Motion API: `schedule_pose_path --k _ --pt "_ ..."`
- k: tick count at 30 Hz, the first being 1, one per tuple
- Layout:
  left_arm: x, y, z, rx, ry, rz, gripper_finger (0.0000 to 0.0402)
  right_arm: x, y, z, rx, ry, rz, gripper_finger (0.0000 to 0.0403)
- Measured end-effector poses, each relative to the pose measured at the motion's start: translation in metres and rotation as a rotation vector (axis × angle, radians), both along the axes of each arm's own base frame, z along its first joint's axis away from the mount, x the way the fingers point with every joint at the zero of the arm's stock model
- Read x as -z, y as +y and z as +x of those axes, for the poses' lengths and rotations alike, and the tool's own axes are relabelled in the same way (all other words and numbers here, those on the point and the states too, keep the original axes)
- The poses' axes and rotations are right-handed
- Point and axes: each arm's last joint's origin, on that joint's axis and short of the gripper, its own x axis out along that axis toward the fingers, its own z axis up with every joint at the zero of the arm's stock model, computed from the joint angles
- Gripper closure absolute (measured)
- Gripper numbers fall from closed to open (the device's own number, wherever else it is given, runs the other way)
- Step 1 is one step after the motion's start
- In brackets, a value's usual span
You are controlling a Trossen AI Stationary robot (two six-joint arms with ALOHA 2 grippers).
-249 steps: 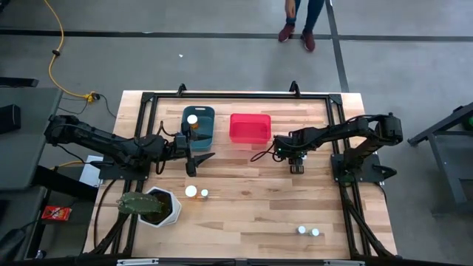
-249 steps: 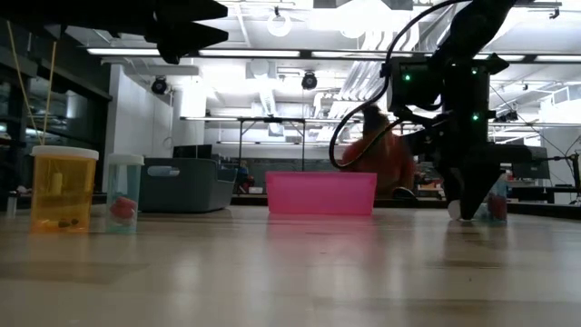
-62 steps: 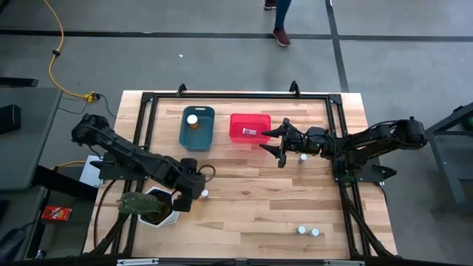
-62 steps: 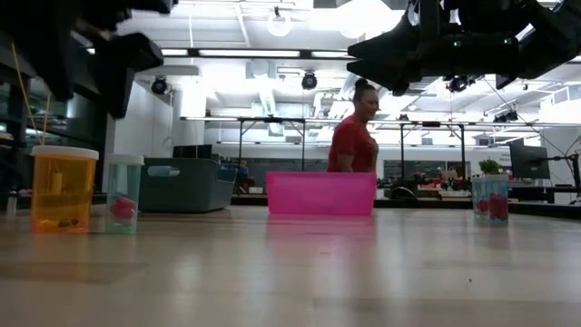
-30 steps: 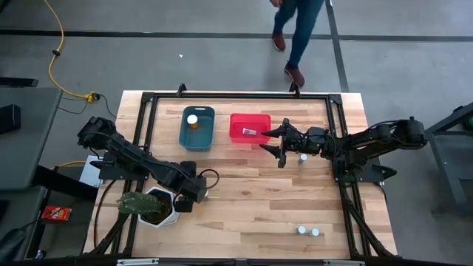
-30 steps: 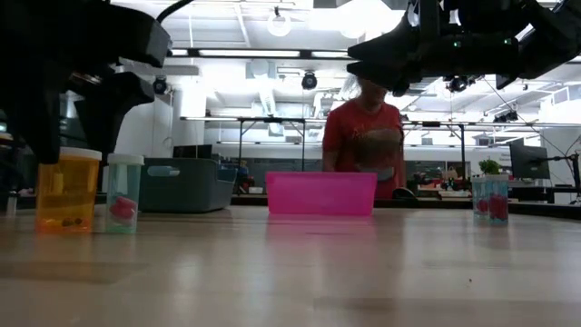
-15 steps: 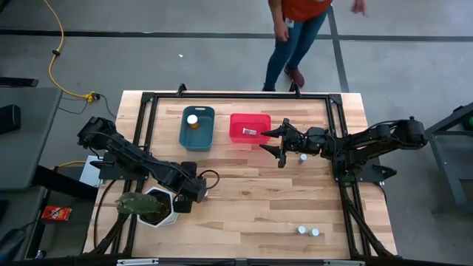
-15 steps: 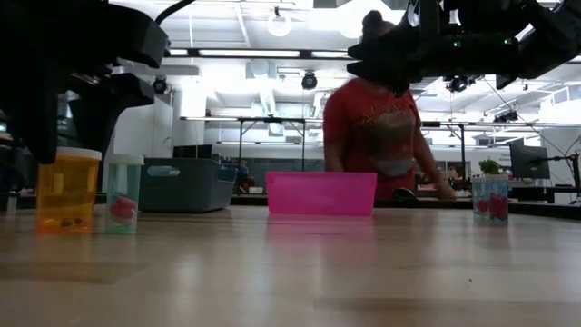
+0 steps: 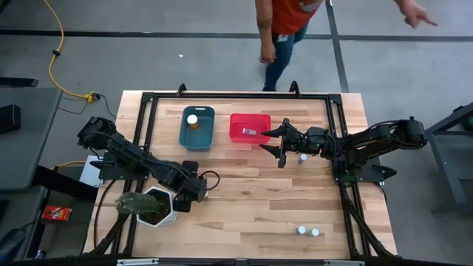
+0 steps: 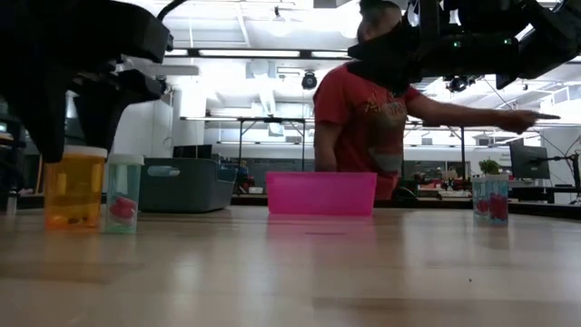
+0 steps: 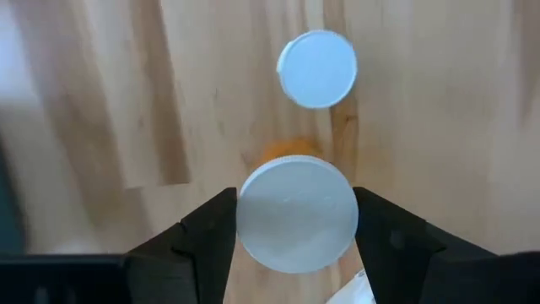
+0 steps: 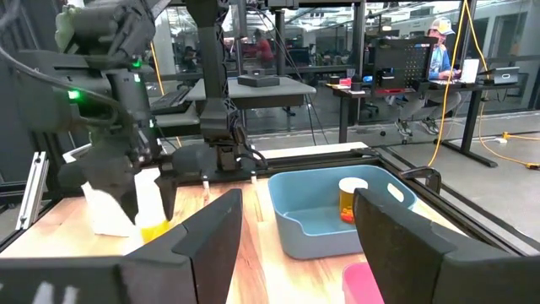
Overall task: Pick and place medicine bottles into bin by pill shape (circle, oval)
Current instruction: Put the orange capsule bottle into the blue bin
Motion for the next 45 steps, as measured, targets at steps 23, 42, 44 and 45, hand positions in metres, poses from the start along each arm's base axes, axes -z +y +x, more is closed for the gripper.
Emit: schedule_pose_path --k 23,42,44,45 --pt "-0.137 0.154 -0.007 -0.275 -0.092 0.352 0.0206 0.0 0.0 0.0 0.002 -0.002 0.0 0.0182" --pt "-0.024 0.238 -0.006 -0.424 -0.031 0.11 0.0206 0.002 0.0 0.0 0.002 0.023 0.002 0.0182" --pt "-0.015 0.241 -0.01 -0.435 -0.046 0.11 0.0206 0.002 0.0 0.0 0.002 0.023 0.002 0.0182" --pt "-0.012 0.242 -0.01 -0.431 -0.054 0.115 0.0206 0.002 0.0 0.0 0.002 0.024 0.002 0.0182"
